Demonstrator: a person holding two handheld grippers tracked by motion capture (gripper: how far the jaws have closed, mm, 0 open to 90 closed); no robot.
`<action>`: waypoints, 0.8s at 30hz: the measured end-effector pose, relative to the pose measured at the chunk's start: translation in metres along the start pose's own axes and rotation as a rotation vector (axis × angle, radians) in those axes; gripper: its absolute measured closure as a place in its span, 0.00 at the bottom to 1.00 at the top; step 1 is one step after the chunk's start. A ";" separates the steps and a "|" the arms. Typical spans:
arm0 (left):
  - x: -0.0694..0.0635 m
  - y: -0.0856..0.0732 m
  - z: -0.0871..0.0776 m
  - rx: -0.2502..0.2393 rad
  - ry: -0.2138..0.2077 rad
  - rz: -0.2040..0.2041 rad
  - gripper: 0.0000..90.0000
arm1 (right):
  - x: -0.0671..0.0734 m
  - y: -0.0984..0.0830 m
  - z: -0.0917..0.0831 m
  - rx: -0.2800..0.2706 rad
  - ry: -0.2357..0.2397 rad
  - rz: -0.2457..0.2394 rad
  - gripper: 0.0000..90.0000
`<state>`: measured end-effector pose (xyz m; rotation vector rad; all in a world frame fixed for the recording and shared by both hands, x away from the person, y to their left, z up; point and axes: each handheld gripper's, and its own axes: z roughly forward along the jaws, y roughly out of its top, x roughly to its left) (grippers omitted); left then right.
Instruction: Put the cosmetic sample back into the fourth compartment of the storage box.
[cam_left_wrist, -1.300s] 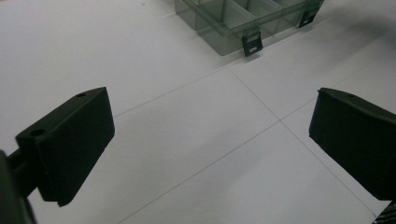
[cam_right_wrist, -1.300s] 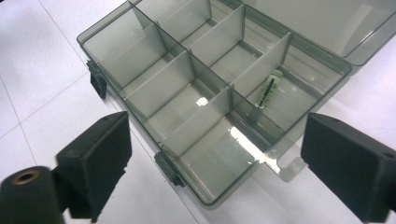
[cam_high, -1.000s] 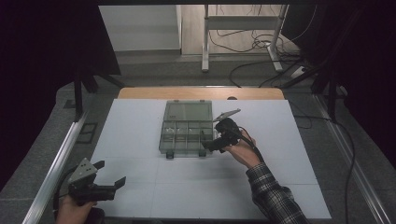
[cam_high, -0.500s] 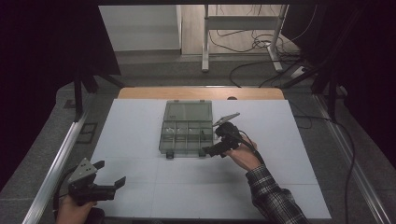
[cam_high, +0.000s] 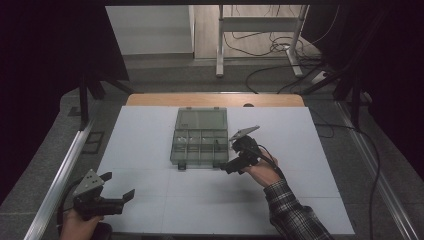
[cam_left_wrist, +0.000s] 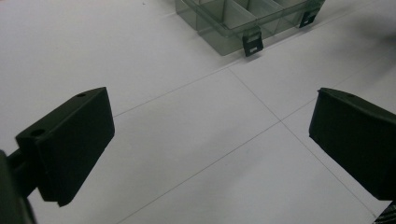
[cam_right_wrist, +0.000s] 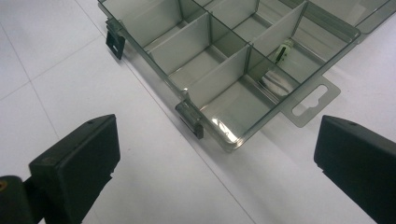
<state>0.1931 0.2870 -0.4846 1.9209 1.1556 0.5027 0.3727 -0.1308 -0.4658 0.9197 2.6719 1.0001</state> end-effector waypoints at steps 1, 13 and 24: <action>0.000 0.000 0.000 0.000 0.001 0.001 0.00 | 0.001 -0.001 -0.001 -0.003 0.000 0.000 0.00; 0.000 0.000 0.000 0.001 0.001 0.002 0.00 | 0.004 -0.012 -0.015 -0.020 0.010 -0.009 0.01; -0.001 0.000 0.001 0.000 0.002 0.001 0.00 | 0.006 -0.023 -0.031 -0.061 -0.025 -0.002 0.01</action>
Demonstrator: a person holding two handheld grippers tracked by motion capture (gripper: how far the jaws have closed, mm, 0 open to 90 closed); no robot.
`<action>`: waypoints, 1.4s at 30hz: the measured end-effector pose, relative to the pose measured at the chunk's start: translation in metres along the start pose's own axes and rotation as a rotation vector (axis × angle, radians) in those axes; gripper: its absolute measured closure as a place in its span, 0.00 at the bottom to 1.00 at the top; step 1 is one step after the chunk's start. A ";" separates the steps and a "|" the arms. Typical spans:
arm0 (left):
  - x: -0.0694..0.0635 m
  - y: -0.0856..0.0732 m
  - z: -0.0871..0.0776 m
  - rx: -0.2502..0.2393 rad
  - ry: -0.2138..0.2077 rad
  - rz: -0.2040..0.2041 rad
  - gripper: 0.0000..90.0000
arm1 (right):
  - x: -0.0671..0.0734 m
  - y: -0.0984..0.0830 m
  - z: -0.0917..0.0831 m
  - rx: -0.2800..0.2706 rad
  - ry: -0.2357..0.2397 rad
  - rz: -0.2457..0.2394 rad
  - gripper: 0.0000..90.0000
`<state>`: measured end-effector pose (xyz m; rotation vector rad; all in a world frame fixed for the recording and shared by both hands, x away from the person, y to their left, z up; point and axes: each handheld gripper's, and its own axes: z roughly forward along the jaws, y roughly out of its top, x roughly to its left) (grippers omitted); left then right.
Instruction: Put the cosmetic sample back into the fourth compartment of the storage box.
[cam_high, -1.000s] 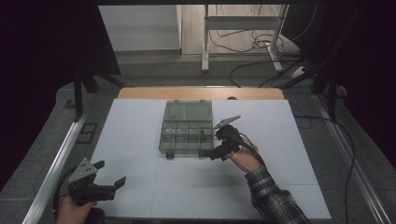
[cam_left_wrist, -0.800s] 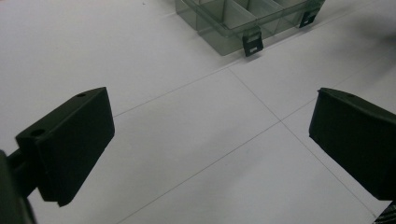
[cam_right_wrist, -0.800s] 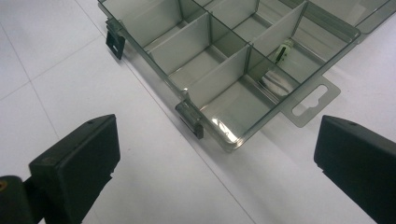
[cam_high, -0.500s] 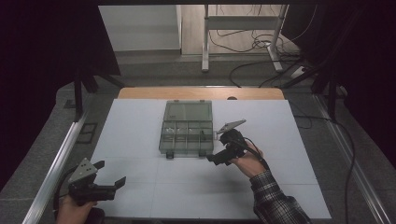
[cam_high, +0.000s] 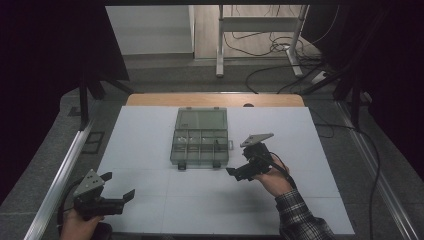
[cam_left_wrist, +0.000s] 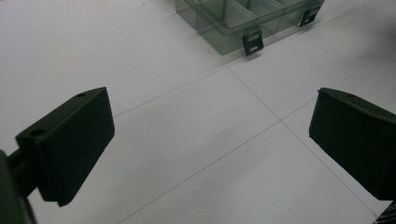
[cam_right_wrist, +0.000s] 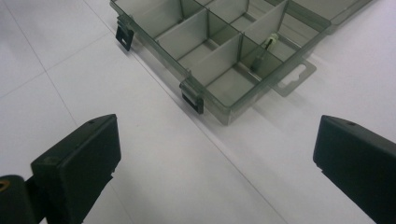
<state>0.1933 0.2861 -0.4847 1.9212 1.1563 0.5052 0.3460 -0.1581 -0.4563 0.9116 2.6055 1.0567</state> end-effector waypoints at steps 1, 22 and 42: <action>0.000 0.000 0.000 0.000 0.000 0.000 0.01 | 0.000 -0.002 -0.001 0.001 -0.003 0.000 0.01; 0.000 0.000 0.000 0.002 0.001 0.002 0.01 | 0.004 -0.027 -0.023 -0.032 0.009 0.038 0.02; 0.000 0.000 0.000 0.002 0.002 0.002 0.01 | 0.009 -0.053 -0.042 -0.049 -0.022 0.056 0.02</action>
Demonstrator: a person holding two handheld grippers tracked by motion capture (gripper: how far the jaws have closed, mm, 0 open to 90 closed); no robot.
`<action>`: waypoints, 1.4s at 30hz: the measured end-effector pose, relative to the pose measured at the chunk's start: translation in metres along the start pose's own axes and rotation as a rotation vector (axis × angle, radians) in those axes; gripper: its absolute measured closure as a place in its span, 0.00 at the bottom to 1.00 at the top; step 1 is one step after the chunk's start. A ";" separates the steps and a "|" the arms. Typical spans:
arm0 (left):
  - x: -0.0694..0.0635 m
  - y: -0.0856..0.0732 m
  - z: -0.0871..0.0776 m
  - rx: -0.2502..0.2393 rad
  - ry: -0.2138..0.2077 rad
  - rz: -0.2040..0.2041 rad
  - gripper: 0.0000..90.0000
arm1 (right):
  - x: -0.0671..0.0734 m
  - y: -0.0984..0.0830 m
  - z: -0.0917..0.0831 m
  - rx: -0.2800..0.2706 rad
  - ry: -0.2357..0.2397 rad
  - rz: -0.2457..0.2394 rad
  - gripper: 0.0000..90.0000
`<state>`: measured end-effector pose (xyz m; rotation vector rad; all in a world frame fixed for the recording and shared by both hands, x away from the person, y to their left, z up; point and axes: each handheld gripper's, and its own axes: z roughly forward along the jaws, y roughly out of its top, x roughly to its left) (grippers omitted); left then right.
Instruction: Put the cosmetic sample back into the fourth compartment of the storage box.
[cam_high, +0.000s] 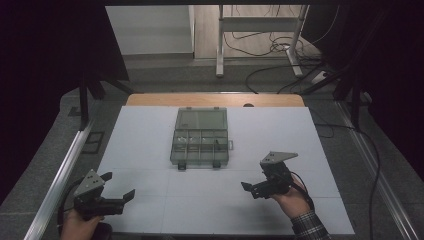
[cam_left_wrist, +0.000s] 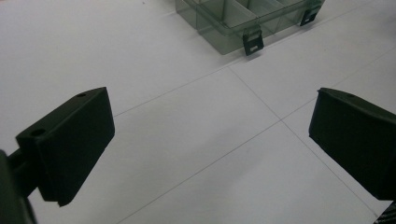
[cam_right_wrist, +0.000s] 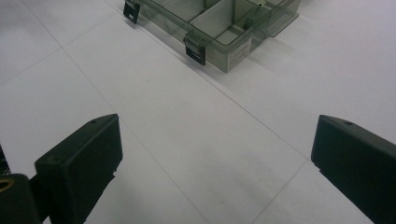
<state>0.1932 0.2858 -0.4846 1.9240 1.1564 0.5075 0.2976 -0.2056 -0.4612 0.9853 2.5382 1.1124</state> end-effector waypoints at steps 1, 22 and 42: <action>0.000 0.000 0.000 -0.001 0.000 -0.001 0.01 | 0.001 -0.001 -0.001 0.000 -0.003 0.002 0.02; 0.000 0.000 0.000 0.002 -0.001 -0.003 0.01 | -0.002 -0.029 -0.035 -0.028 -0.092 0.037 0.01; 0.001 0.000 0.000 0.000 0.000 -0.002 0.01 | -0.006 -0.058 -0.058 -0.046 -0.174 0.076 0.00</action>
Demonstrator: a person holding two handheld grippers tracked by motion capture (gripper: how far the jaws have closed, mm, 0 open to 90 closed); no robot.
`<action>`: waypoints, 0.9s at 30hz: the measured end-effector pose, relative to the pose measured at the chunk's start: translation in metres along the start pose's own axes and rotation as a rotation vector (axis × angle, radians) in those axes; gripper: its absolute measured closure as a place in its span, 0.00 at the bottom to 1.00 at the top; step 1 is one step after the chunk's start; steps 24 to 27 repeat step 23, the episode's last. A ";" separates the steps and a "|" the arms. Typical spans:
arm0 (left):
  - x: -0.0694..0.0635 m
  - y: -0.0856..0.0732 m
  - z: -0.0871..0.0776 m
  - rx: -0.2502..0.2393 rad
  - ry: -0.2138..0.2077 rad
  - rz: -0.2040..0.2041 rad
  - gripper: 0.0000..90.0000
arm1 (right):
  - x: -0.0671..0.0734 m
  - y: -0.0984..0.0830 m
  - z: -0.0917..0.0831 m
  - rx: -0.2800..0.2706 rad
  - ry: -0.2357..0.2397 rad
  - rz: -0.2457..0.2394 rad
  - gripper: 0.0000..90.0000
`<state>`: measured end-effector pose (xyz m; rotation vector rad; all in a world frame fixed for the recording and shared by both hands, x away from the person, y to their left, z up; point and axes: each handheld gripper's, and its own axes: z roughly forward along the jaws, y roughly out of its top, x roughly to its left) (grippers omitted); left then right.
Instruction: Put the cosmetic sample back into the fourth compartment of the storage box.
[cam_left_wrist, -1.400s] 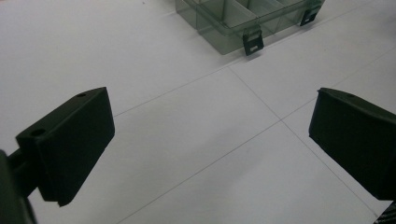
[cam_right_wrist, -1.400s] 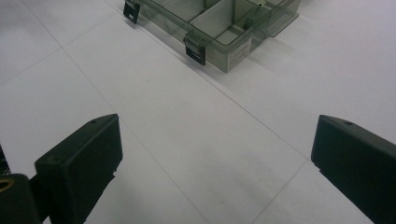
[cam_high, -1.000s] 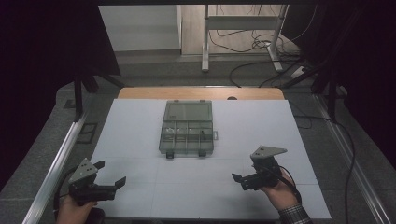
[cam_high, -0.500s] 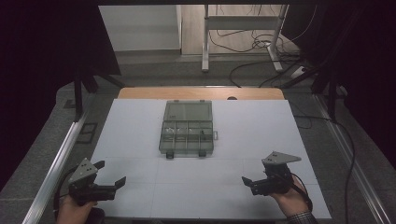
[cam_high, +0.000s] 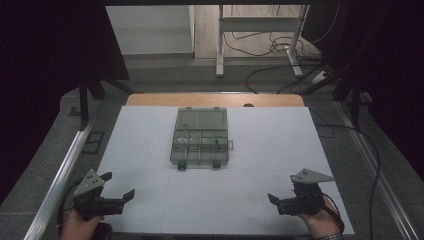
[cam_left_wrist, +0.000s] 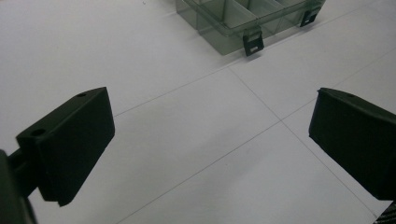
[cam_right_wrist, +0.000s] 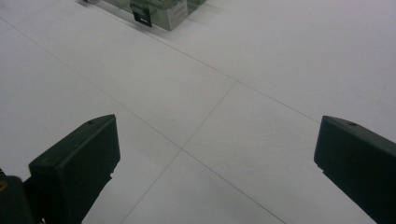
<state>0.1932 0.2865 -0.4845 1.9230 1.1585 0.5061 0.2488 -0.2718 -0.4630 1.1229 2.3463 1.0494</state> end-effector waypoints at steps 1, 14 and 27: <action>0.000 0.000 0.000 0.000 0.000 0.000 0.01 | 0.000 -0.001 -0.001 -0.001 -0.003 -0.002 0.00; 0.000 0.000 0.000 0.000 0.000 0.001 0.01 | -0.005 -0.017 -0.014 -0.020 -0.044 0.038 0.00; -0.001 0.001 0.001 0.004 0.001 0.007 0.01 | -0.006 -0.023 -0.017 -0.022 -0.051 0.058 0.00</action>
